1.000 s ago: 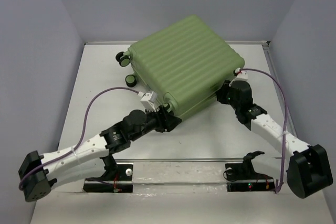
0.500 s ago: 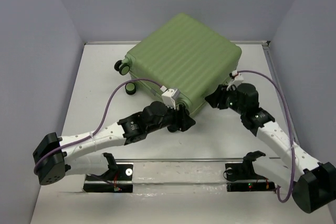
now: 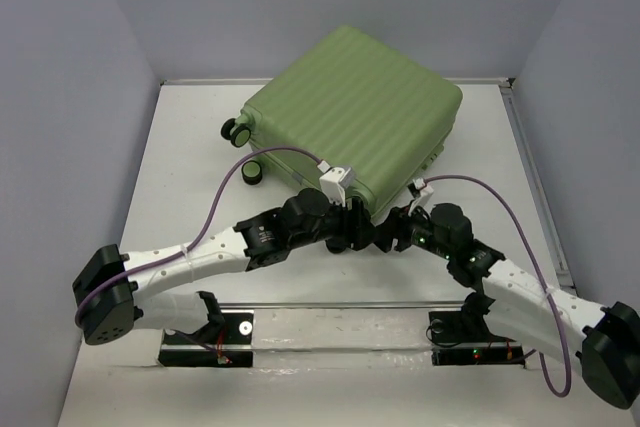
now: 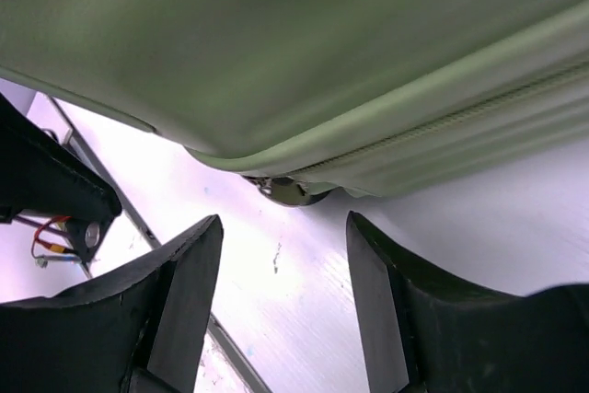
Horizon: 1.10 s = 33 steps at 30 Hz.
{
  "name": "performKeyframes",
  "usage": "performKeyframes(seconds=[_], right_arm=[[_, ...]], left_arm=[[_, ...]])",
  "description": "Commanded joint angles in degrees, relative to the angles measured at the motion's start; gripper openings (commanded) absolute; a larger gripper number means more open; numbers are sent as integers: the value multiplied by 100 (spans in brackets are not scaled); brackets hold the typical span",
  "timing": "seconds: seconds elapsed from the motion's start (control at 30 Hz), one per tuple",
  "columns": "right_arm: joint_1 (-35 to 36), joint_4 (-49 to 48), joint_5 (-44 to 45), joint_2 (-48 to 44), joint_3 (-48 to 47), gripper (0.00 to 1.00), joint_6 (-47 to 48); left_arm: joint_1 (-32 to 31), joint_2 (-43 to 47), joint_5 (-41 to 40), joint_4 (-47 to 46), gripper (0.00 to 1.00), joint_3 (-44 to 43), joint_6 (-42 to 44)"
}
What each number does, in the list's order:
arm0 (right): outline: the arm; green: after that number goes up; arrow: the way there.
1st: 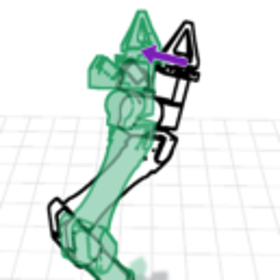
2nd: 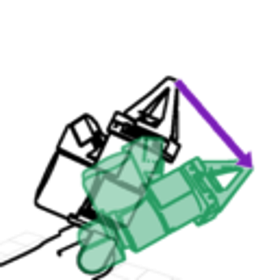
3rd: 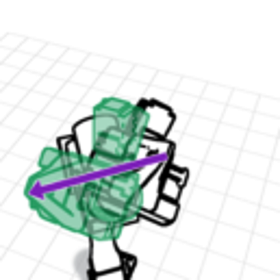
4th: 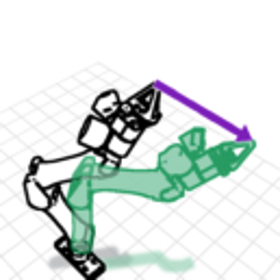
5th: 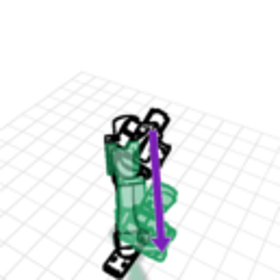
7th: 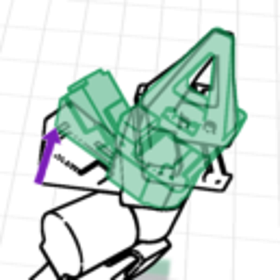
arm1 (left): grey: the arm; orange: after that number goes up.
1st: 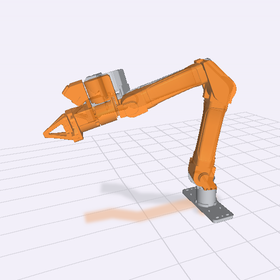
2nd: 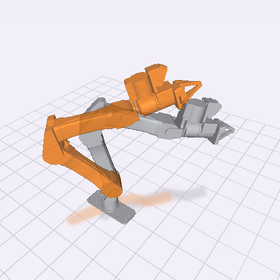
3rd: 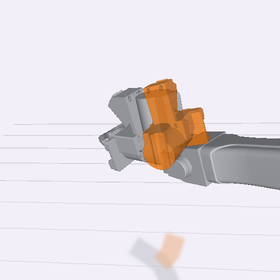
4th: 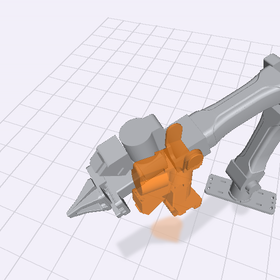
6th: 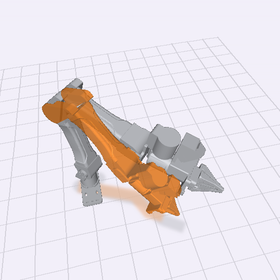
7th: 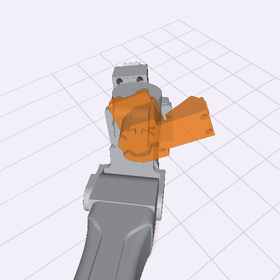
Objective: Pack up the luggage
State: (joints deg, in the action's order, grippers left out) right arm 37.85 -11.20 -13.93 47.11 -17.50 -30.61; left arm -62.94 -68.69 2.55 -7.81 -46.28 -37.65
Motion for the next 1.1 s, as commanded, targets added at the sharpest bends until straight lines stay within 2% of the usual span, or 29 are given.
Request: performKeyframes(seconds=[0.0,0.23,0.37,0.43,0.6,0.73,0.87,0.97,1.07], right_arm=[[197,-1408,215,385,53,63,125],[548,-2289,671,896,-69,57,134],[803,-2649,1454,1194,-96,41,99],[1005,-2896,2033,1309,-61,26,47],[1558,-3660,2825,1423,45,7,64],[2566,-4195,3730,1948,-96,7,213],[3174,-5678,4109,3028,-446,7,213],[3396,-6304,4372,3435,-649,7,301],[3396,-7026,4680,3507,-475,7,310]], left_arm=[[-8,145,264,-1152,6,-628,179],[10,119,352,-1213,6,-654,135],[18,110,466,-1310,6,-663,65],[18,136,510,-1354,6,-672,21],[18,128,589,-1389,6,-777,3],[18,-65,799,-1556,6,-1119,-58],[10,-539,1133,-1933,6,-1821,-251],[-78,-655,1169,-1987,6,-1963,-331],[-96,-541,1029,-2136,6,-1683,-462]])
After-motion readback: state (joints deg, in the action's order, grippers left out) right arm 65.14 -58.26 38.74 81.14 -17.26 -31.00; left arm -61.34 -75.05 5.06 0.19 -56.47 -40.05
